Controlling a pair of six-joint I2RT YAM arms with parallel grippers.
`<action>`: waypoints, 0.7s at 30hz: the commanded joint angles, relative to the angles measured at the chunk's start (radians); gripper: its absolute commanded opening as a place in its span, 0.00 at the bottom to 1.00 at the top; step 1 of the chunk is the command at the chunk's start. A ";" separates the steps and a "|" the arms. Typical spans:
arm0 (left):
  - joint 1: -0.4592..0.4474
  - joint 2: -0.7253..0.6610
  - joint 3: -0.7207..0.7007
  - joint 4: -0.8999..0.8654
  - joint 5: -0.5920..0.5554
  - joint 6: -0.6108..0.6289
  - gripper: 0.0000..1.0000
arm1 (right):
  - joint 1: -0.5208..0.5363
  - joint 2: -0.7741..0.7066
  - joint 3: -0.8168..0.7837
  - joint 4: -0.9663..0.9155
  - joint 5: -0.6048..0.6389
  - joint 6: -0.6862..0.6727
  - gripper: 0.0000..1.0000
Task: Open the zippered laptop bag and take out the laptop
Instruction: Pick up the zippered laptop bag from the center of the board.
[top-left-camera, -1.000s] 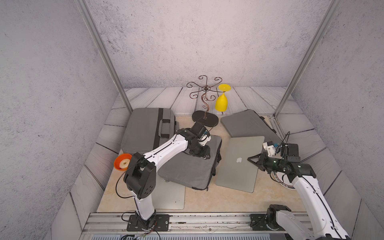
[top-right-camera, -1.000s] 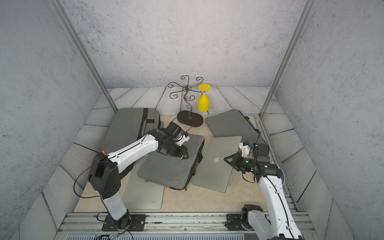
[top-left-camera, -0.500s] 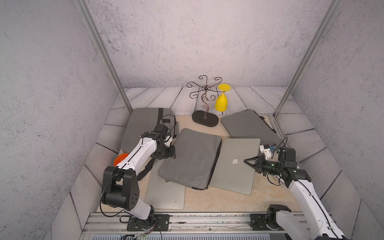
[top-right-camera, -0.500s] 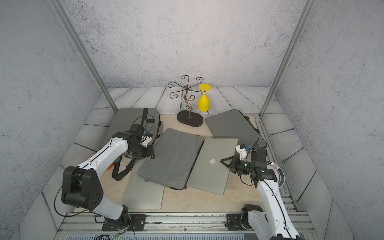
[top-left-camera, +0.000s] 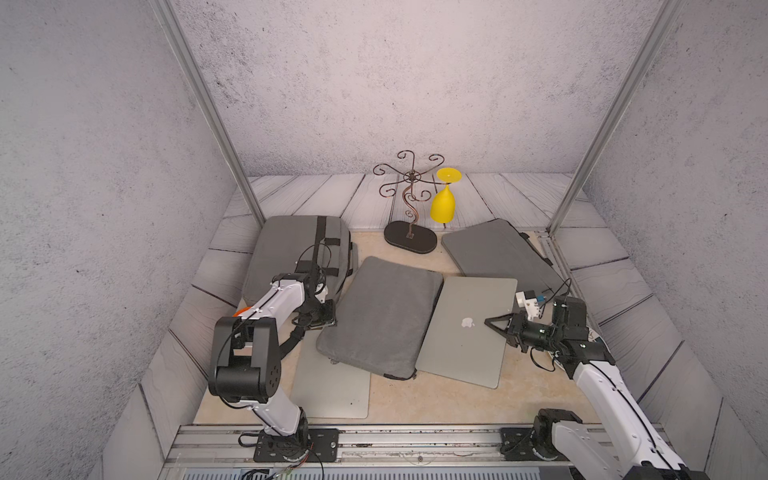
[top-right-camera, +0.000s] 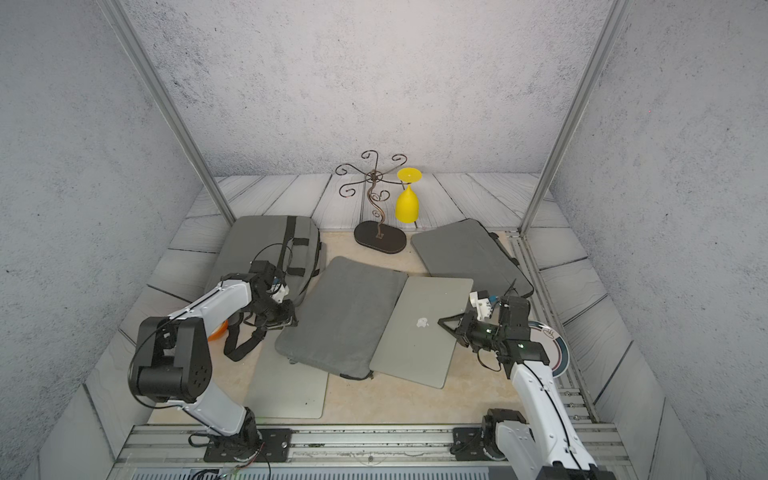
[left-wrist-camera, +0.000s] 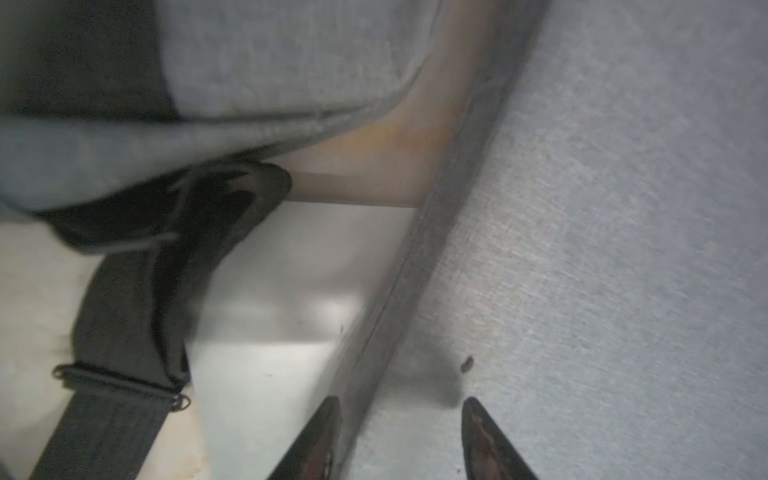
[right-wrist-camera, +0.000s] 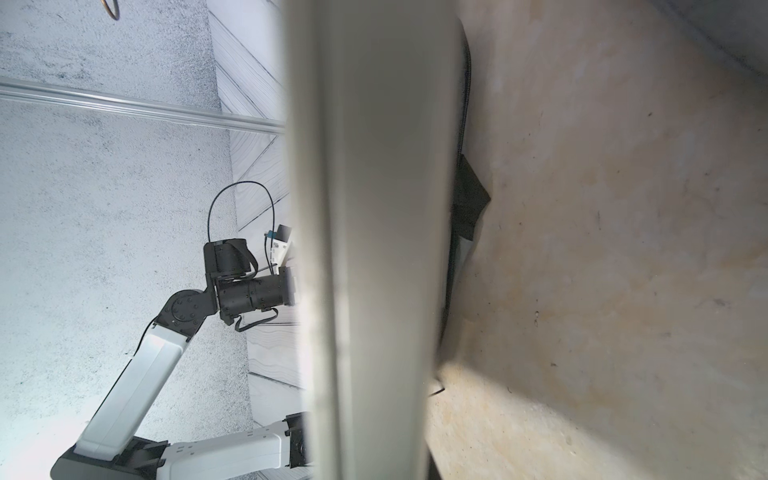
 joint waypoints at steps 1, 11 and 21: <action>0.010 0.034 -0.023 0.018 -0.005 0.019 0.49 | 0.008 0.009 0.033 0.092 -0.095 -0.010 0.02; 0.002 0.074 -0.024 0.046 0.024 0.022 0.31 | 0.021 0.050 0.028 0.124 -0.090 -0.017 0.02; 0.001 -0.025 0.075 -0.043 0.048 0.041 0.00 | 0.056 0.061 -0.001 0.157 -0.096 -0.013 0.02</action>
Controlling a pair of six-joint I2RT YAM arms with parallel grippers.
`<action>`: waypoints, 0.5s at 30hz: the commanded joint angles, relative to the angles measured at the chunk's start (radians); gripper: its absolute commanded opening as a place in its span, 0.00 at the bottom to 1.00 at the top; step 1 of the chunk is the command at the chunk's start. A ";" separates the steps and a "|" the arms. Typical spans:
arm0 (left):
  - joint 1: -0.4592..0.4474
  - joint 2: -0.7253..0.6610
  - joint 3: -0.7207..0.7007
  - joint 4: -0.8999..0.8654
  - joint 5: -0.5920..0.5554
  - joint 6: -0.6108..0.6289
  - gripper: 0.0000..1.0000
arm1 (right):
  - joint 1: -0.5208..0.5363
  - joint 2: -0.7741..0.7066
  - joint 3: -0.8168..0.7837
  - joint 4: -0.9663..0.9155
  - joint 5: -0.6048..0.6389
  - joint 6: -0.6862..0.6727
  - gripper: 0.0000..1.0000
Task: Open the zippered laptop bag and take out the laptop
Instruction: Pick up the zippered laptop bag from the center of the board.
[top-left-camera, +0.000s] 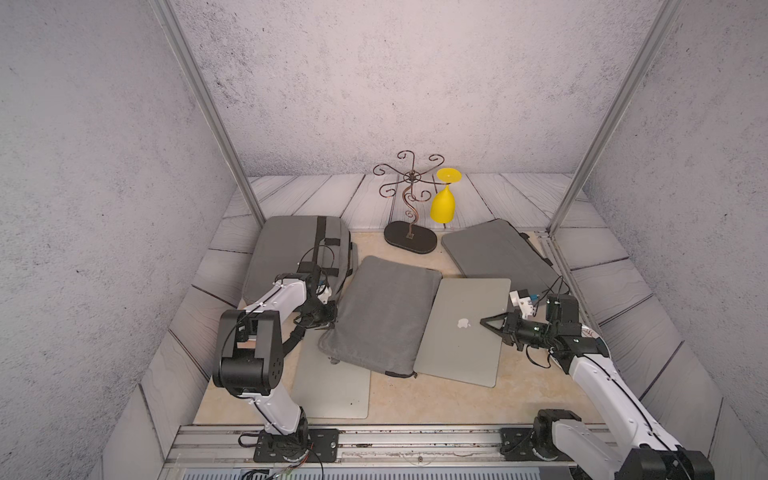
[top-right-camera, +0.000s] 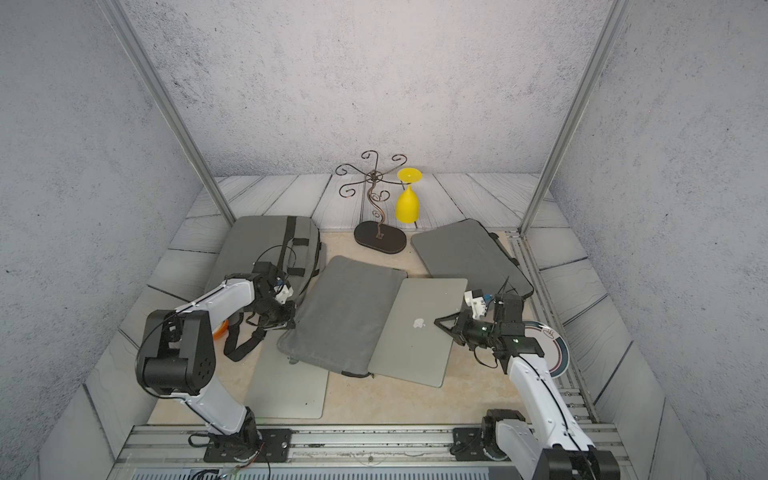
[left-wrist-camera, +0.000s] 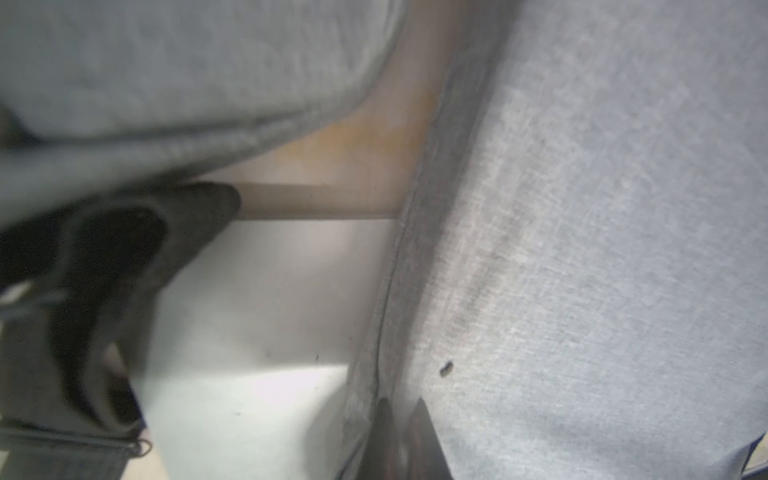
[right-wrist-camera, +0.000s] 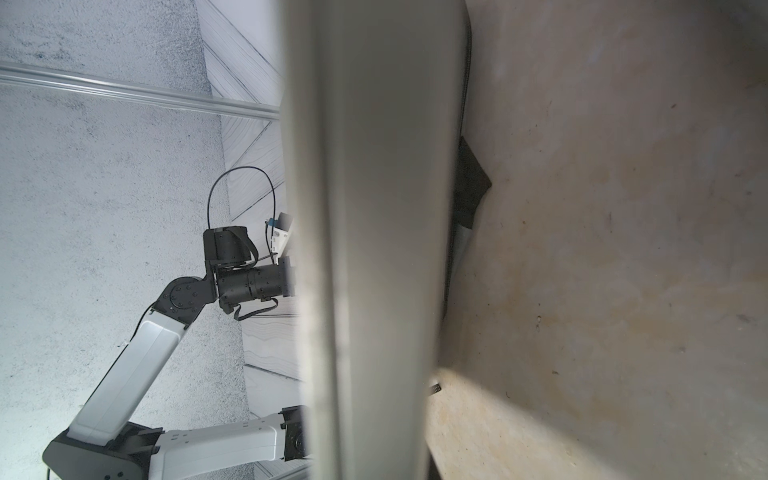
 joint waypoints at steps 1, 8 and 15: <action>-0.001 -0.082 0.060 -0.038 0.000 0.006 0.00 | 0.014 -0.007 -0.001 0.109 -0.097 0.004 0.02; 0.000 -0.202 0.148 -0.009 0.018 -0.027 0.00 | 0.026 0.006 -0.012 0.192 -0.104 0.046 0.01; 0.045 -0.202 0.180 0.055 -0.121 -0.081 0.00 | 0.045 0.014 -0.002 0.202 -0.098 0.052 0.01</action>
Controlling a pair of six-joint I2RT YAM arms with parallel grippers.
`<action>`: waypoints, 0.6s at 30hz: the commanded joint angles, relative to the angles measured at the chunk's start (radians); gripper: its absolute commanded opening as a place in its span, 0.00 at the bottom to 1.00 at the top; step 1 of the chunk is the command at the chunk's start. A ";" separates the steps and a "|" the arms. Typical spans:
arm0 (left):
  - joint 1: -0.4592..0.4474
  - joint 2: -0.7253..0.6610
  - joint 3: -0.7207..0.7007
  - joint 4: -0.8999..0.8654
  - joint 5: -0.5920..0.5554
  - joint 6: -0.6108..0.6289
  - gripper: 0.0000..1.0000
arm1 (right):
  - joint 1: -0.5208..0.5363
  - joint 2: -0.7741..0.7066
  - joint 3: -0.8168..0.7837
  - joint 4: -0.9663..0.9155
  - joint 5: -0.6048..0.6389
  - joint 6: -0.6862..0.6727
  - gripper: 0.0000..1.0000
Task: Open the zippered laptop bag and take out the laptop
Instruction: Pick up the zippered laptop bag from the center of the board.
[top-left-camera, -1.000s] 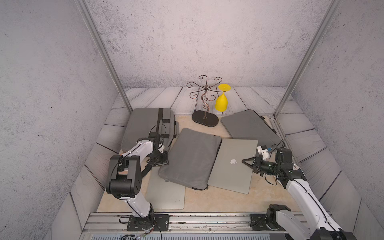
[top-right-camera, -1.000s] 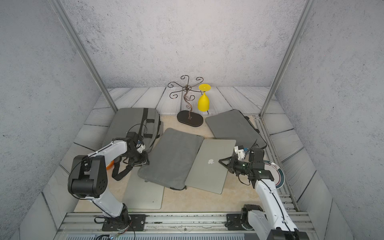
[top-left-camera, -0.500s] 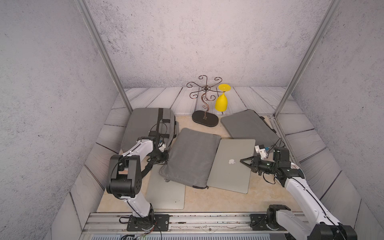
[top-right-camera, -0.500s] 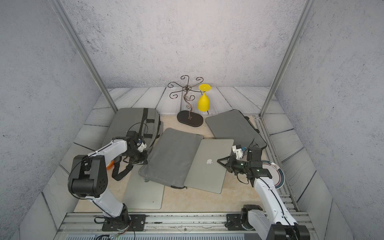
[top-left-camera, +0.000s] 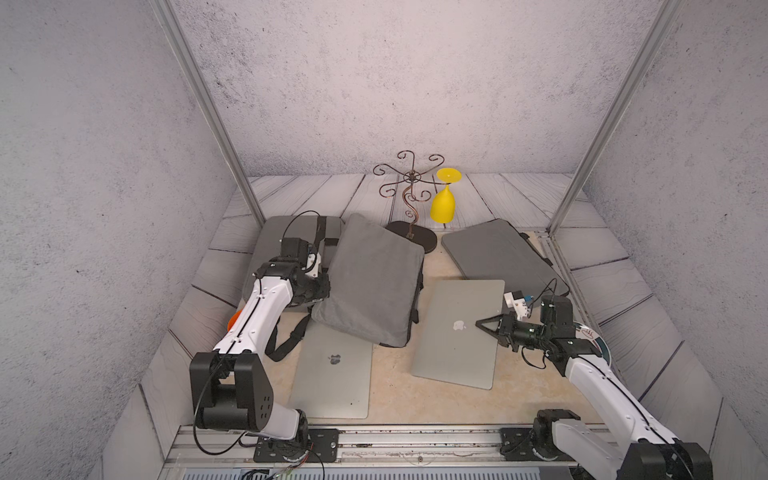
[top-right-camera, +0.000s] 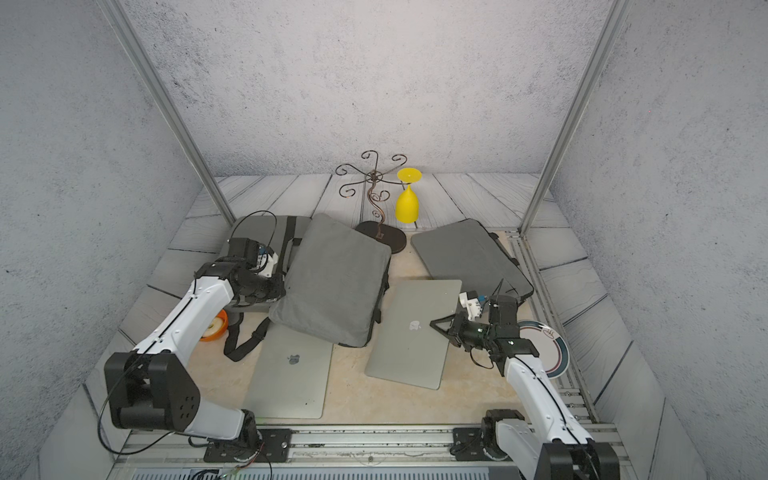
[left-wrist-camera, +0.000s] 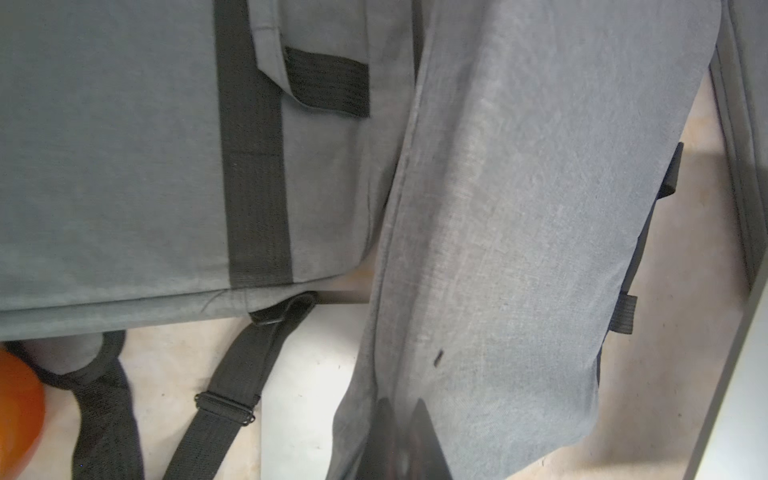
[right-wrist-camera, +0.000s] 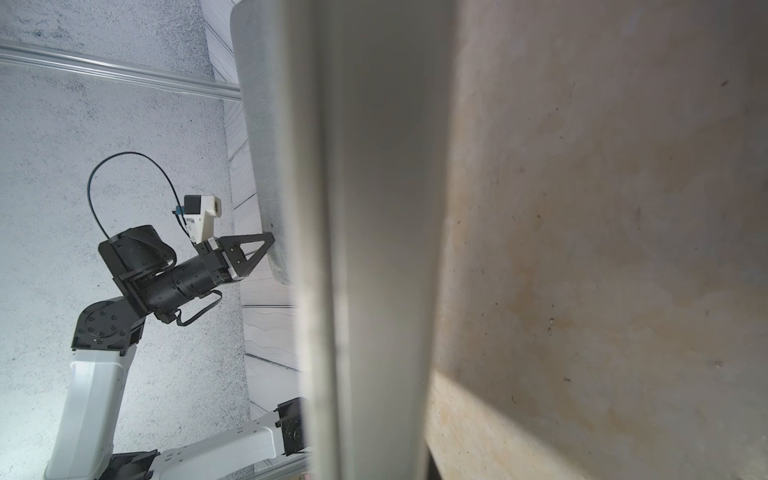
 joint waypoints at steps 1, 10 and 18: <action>0.036 0.017 0.052 0.039 -0.058 -0.021 0.00 | 0.010 -0.005 0.039 0.107 -0.090 0.013 0.01; 0.159 0.124 0.193 -0.016 -0.083 0.064 0.00 | 0.051 0.020 0.029 0.176 -0.080 0.045 0.01; 0.269 0.216 0.299 -0.076 -0.133 0.130 0.00 | 0.150 0.138 0.039 0.330 -0.054 0.073 0.01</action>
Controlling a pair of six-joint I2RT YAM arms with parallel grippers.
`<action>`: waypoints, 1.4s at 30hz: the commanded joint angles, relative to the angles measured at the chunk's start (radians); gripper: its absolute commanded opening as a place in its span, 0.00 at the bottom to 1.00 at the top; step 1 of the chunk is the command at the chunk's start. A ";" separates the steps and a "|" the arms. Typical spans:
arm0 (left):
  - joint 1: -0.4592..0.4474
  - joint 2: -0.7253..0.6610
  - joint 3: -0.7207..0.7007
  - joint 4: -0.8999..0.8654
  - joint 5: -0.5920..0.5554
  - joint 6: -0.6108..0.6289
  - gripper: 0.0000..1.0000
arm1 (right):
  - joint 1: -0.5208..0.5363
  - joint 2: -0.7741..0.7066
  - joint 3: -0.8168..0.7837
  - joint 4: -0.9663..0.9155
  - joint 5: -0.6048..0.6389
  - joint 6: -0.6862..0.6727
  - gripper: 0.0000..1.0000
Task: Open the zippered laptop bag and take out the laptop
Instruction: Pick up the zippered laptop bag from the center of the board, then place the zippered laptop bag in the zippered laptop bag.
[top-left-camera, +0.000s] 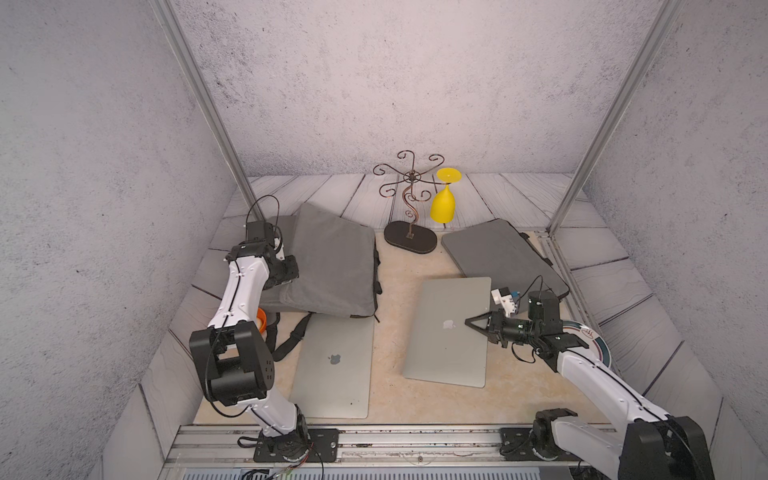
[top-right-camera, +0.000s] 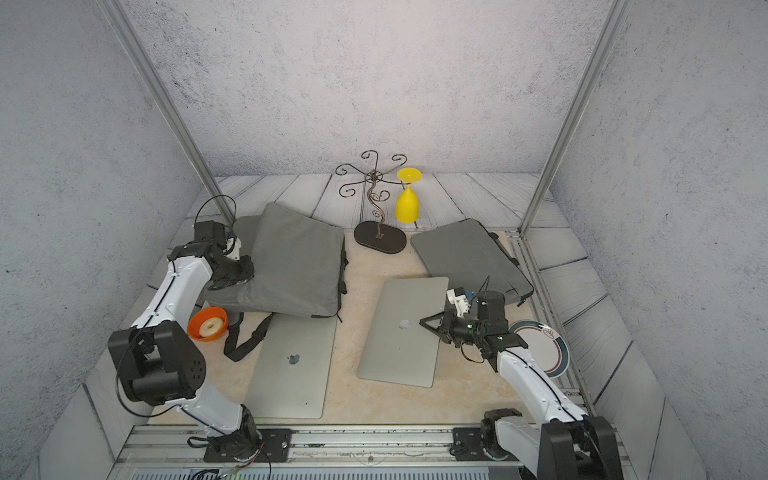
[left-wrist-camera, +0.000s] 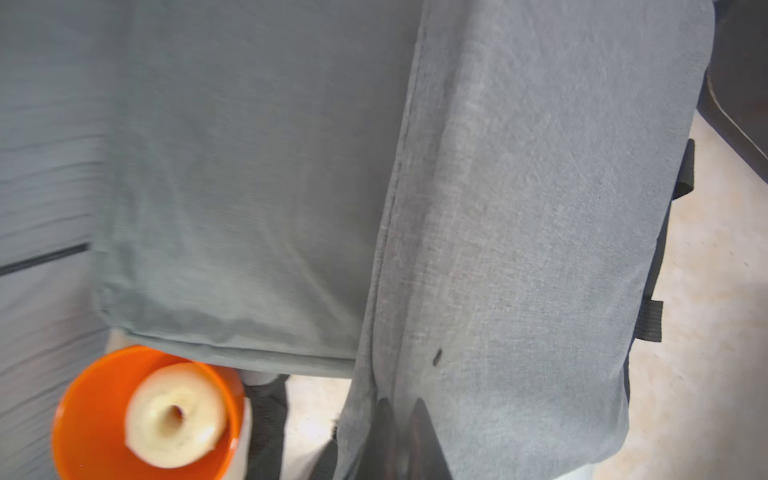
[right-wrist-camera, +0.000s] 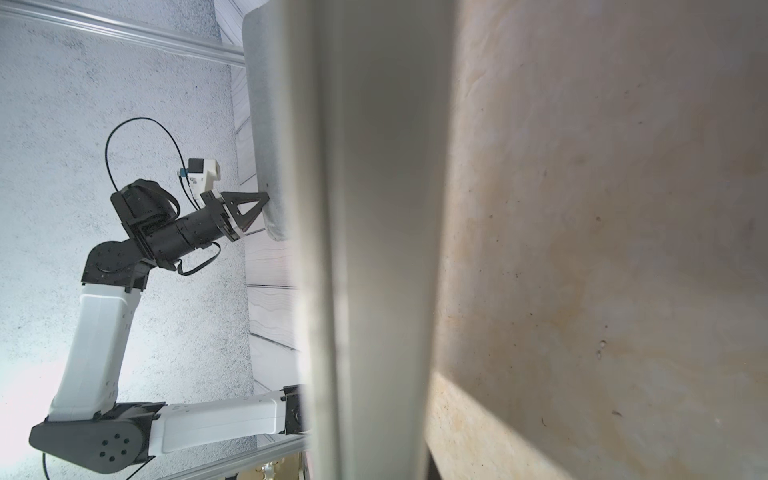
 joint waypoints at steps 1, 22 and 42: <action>0.037 0.038 0.064 -0.040 -0.052 0.063 0.00 | 0.040 0.034 0.042 0.167 -0.055 0.016 0.01; 0.150 0.231 0.214 -0.075 -0.111 -0.033 0.00 | 0.170 0.236 0.055 0.326 -0.024 0.026 0.02; 0.137 0.299 0.151 -0.024 -0.168 -0.061 0.22 | 0.219 0.323 0.042 0.391 -0.052 0.026 0.02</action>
